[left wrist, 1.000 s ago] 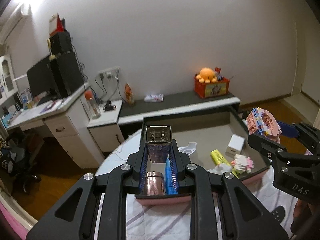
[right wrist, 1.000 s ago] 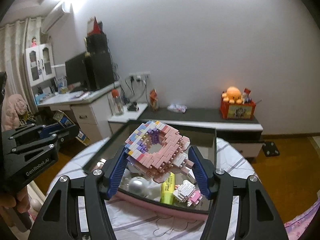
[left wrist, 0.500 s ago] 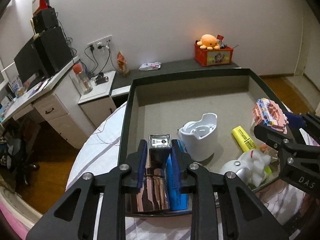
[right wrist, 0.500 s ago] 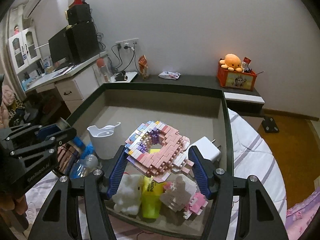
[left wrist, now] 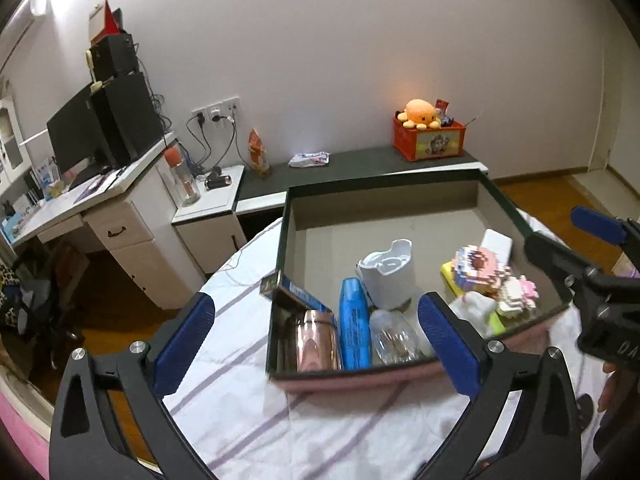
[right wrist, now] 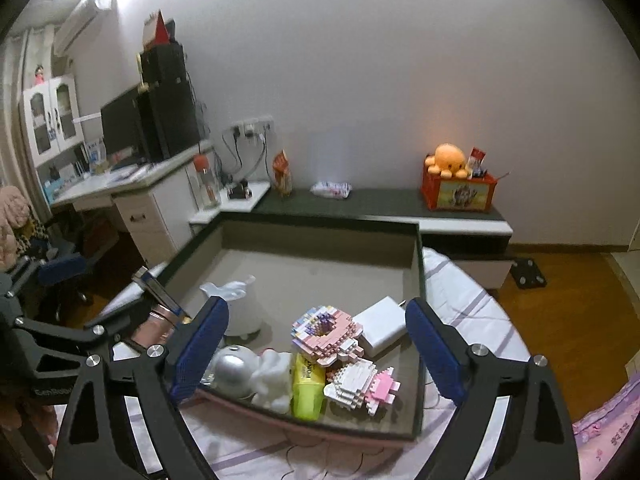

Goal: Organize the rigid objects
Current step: 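Pull both grippers back from the pink box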

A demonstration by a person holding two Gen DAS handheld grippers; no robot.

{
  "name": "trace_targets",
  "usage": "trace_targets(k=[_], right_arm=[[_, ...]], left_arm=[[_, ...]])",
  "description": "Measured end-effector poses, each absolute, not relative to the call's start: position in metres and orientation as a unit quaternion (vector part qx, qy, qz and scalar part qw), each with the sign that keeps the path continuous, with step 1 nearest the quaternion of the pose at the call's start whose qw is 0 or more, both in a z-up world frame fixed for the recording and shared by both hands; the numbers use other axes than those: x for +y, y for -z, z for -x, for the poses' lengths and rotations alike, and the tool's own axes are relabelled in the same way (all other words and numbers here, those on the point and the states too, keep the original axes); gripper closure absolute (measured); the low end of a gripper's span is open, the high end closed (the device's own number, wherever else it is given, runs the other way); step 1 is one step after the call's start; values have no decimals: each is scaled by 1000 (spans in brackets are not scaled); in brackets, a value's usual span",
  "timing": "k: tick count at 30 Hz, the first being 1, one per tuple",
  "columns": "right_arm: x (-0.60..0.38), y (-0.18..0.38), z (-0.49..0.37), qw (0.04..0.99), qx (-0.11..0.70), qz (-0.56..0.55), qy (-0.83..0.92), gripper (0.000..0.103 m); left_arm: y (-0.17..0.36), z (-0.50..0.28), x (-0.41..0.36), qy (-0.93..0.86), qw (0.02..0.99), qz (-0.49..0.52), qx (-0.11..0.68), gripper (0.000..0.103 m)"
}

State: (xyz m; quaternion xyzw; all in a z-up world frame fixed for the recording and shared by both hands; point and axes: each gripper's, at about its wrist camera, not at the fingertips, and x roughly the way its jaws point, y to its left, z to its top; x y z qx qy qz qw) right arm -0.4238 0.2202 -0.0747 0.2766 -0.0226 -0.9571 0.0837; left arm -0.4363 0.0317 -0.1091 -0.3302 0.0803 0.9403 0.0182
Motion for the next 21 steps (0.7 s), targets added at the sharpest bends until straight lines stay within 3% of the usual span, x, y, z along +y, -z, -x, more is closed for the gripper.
trace_targets(k=[21], right_arm=[[219, -7, 276, 87, -28, -172, 981, 11]], left_arm=[[41, 279, 9, -966, 46, 244, 64, 0]])
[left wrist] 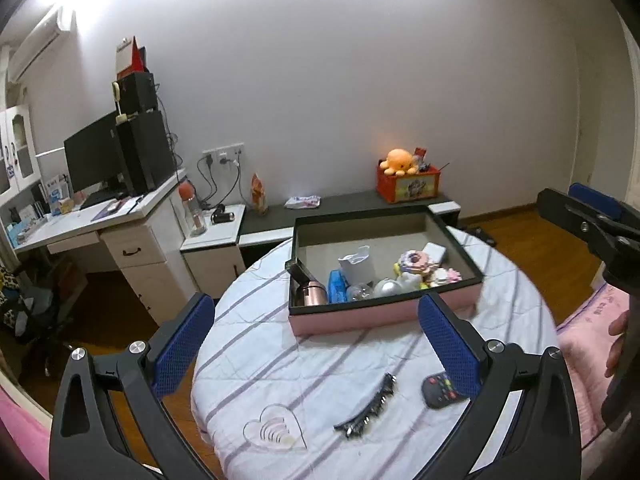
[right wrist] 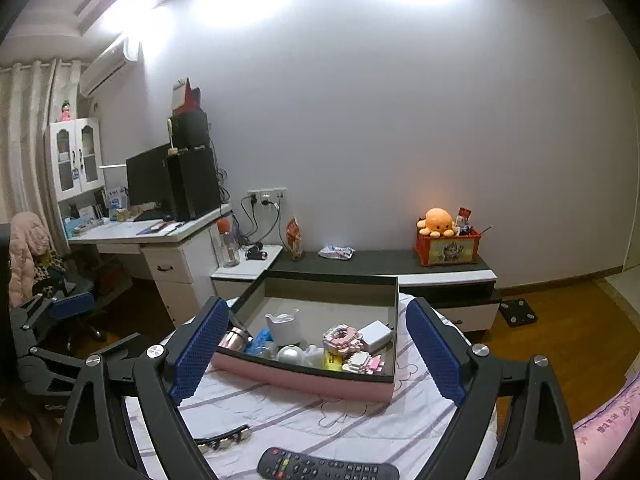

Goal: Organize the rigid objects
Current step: 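Pull both grippers back from the pink box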

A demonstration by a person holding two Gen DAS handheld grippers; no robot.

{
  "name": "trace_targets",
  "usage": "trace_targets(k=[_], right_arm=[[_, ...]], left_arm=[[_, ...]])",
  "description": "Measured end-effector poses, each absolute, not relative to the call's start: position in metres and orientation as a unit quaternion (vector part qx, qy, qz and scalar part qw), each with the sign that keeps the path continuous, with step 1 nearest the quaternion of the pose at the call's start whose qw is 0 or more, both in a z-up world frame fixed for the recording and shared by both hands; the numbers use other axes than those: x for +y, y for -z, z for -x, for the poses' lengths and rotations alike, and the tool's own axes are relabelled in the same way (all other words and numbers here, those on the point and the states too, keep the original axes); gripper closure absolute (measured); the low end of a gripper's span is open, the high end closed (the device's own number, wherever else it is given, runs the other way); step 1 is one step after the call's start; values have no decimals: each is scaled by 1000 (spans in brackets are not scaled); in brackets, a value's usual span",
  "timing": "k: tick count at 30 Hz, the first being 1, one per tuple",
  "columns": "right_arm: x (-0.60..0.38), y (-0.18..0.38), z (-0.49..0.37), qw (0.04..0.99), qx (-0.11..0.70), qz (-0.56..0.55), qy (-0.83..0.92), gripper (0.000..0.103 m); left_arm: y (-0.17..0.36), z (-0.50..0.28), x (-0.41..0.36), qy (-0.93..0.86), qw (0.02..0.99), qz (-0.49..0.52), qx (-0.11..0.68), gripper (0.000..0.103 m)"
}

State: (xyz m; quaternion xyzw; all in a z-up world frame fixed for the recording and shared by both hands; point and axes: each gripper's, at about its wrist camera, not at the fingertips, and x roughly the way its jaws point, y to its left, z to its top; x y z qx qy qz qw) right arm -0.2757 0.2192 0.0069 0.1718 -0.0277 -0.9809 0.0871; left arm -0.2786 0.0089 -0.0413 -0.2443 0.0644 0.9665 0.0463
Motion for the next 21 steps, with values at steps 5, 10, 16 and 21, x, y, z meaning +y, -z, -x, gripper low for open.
trace_targets(k=[5, 10, 16, 21], right_arm=[[224, -17, 243, 81, -30, -156, 984, 11], [232, -23, 217, 68, -38, -141, 987, 11], [234, -33, 187, 59, -38, -114, 991, 11], [228, -39, 173, 62, -33, -98, 993, 11]], left_arm=[[28, 240, 1, -972, 68, 217, 57, 0], [20, 209, -10, -978, 62, 193, 44, 0], [12, 184, -24, -984, 51, 171, 17, 0], [12, 172, -23, -985, 56, 163, 19, 0]])
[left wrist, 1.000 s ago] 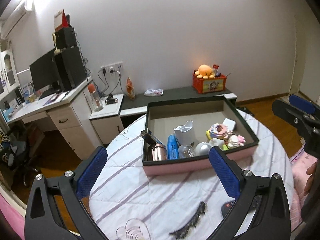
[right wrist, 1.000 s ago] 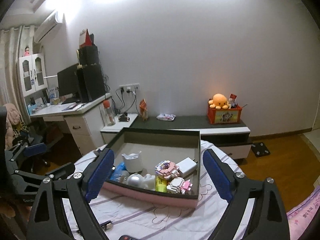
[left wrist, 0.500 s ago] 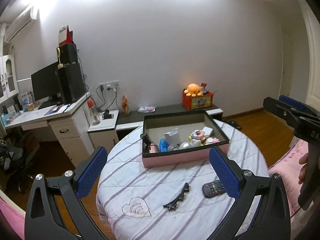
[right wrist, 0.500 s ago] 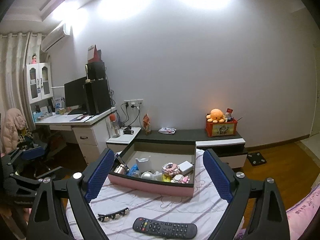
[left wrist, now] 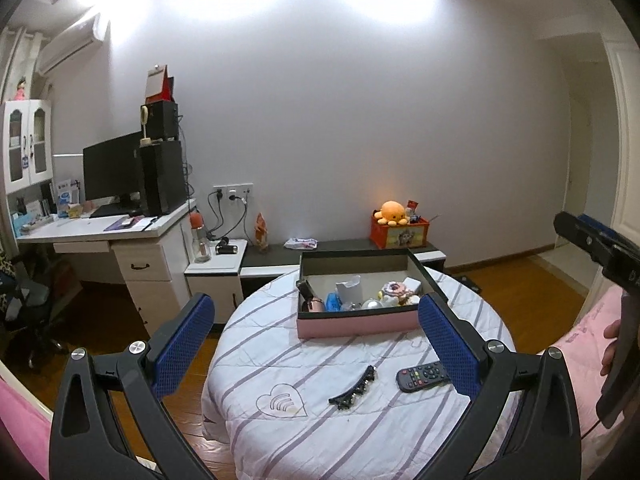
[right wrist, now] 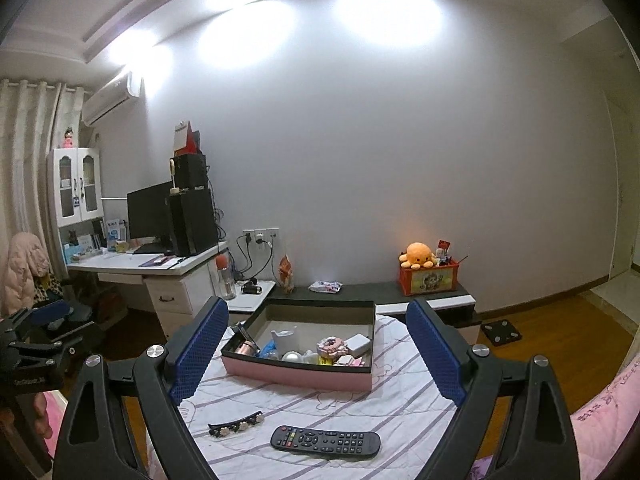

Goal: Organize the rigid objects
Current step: 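Pull both grippers back from the pink box, then lower the right gripper onto the black TV remote and grasp it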

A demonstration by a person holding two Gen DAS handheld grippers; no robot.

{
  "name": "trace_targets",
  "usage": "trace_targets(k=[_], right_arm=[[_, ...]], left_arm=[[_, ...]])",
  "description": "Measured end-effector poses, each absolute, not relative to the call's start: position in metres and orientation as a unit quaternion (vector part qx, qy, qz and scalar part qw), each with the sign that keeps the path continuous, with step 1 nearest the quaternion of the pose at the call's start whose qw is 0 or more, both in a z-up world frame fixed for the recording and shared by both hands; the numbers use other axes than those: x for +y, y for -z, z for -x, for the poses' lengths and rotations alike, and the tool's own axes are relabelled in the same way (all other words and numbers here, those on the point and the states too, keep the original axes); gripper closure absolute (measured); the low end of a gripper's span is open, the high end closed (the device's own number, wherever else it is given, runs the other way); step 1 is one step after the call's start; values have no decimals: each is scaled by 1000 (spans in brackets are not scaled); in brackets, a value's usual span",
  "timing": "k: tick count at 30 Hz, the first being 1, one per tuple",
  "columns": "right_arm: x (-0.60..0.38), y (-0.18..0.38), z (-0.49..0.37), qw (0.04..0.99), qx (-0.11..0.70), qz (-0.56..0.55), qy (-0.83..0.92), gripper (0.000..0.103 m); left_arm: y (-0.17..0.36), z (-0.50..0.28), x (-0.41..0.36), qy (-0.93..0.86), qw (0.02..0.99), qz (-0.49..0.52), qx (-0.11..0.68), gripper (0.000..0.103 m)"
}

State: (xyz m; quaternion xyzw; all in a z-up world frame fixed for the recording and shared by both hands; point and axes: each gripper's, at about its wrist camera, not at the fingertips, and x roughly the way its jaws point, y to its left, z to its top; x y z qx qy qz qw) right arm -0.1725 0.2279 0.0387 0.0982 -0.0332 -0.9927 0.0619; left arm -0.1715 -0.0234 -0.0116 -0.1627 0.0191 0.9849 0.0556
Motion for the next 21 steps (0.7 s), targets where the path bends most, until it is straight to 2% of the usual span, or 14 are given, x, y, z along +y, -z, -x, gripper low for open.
trace_targets(k=[11, 21], right_arm=[[229, -38, 161, 61, -31, -99, 993, 11], [250, -5, 174, 41, -46, -149, 987, 11]], left_arm=[[17, 163, -3, -982, 75, 171, 42, 0], [51, 187, 36, -966, 103, 224, 74, 0]])
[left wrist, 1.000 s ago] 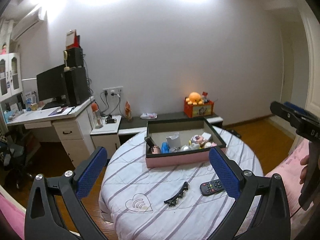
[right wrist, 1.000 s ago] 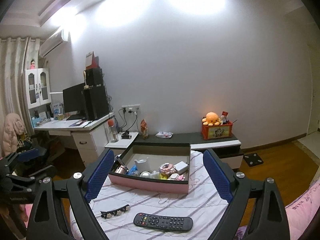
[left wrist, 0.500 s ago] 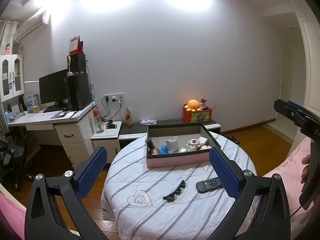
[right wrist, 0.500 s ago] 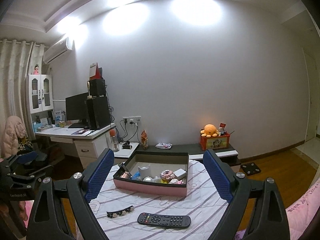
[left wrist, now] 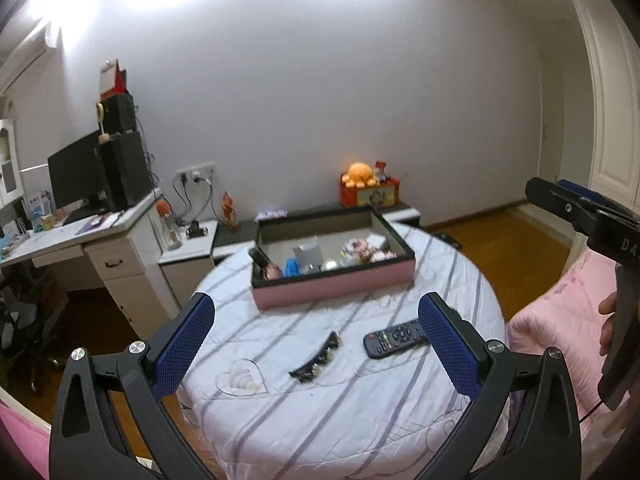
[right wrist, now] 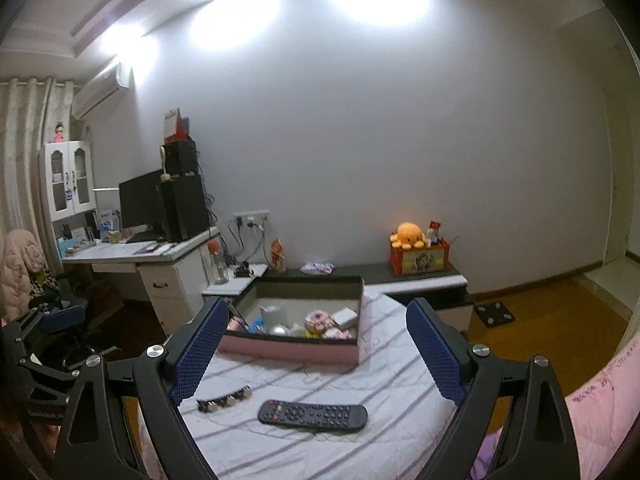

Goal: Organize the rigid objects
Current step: 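Lower the right gripper onto the black TV remote and grasp it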

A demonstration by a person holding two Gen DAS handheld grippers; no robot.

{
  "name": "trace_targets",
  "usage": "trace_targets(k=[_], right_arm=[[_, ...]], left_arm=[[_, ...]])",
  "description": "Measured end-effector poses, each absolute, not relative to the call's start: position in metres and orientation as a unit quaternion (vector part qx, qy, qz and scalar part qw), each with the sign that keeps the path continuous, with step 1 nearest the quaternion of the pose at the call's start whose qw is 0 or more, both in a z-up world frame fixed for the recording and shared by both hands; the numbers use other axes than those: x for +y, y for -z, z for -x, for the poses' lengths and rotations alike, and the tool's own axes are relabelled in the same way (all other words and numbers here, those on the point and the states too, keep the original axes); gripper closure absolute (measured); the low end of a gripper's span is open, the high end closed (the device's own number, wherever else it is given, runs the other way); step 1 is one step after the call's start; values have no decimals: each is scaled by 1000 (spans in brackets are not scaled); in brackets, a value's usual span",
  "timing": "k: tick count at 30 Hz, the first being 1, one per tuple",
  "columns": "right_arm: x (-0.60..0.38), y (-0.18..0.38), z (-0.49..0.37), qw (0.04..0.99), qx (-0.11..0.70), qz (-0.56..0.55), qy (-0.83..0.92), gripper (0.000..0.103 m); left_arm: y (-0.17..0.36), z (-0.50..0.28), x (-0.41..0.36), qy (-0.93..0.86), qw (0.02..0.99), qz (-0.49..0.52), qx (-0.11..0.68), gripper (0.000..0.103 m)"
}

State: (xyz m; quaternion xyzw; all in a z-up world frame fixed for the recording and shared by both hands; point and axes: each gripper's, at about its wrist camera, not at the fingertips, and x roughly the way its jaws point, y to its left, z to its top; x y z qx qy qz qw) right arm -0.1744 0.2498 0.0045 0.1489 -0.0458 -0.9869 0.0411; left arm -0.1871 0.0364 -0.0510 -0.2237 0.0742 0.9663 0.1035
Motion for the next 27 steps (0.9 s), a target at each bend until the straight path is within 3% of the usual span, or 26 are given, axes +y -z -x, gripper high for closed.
trace_targets(k=[13, 27], right_arm=[[269, 65, 219, 25, -54, -249, 967, 11], [236, 145, 250, 41, -129, -365, 921, 11]], left_arm=[[106, 234, 49, -941, 100, 311, 91, 0], [139, 252, 39, -926, 106, 349, 94, 0]])
